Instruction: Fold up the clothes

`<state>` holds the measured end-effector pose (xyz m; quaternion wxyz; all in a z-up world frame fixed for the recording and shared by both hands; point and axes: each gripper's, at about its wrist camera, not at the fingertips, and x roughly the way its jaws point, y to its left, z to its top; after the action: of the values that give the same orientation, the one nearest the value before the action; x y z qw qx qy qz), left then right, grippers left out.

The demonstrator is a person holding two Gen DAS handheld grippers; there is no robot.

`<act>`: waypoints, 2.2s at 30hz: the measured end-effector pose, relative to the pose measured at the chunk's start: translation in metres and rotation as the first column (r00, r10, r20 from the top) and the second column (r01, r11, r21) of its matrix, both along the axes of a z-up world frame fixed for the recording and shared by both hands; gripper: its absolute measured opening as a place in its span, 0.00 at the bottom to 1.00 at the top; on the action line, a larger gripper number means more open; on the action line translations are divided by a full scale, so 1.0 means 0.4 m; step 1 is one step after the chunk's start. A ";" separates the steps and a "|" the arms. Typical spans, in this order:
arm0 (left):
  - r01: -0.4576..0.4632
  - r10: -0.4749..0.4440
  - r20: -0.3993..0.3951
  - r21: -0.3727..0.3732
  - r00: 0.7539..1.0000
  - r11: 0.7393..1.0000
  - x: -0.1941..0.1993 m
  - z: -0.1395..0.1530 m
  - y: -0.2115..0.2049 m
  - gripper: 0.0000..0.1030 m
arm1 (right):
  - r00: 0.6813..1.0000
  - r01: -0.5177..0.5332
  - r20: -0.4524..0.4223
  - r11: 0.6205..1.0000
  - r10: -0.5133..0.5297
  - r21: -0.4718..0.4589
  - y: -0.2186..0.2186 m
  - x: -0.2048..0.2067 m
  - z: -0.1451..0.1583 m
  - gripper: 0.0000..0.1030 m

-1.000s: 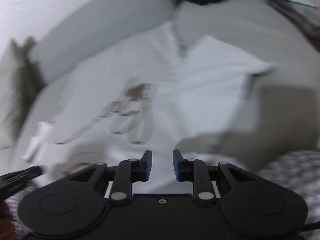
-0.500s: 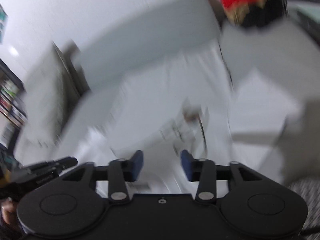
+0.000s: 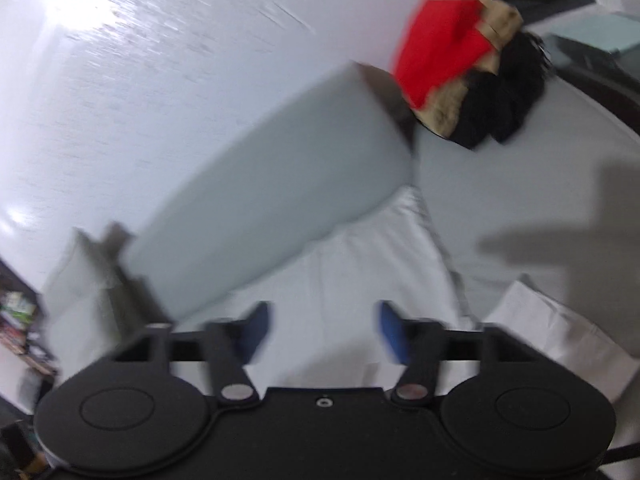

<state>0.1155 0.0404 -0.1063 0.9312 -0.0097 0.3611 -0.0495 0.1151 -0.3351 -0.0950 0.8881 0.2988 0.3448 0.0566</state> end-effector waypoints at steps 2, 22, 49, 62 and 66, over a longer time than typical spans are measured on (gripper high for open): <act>-0.015 0.013 -0.042 -0.043 0.999 0.999 0.046 -0.058 0.004 0.18 | 0.998 0.026 -0.063 0.999 -0.028 -0.025 -0.016 0.055 -0.081 0.22; -0.400 0.405 -0.112 0.070 0.907 0.914 0.257 -0.233 0.190 0.06 | 0.970 0.061 -0.209 0.957 -0.124 -0.284 0.013 0.214 -0.325 0.10; -0.346 0.345 0.036 0.194 0.938 0.918 0.503 -0.301 0.025 0.08 | 0.983 0.134 -0.073 0.925 -0.171 -0.355 0.063 0.445 -0.364 0.05; -0.035 0.032 0.052 0.057 0.998 0.998 0.663 -0.313 -0.158 0.11 | 0.990 -0.137 0.034 0.990 0.137 0.014 0.154 0.595 -0.399 0.16; -0.218 0.199 0.107 0.213 0.974 0.953 0.736 -0.363 -0.120 0.12 | 0.990 -0.132 0.034 0.985 0.137 -0.112 0.188 0.638 -0.429 0.00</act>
<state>0.4098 -0.0076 -0.2514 0.9408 0.0591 0.3215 0.0894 0.3702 -0.2597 -0.2665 0.9041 0.2244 0.3484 0.1037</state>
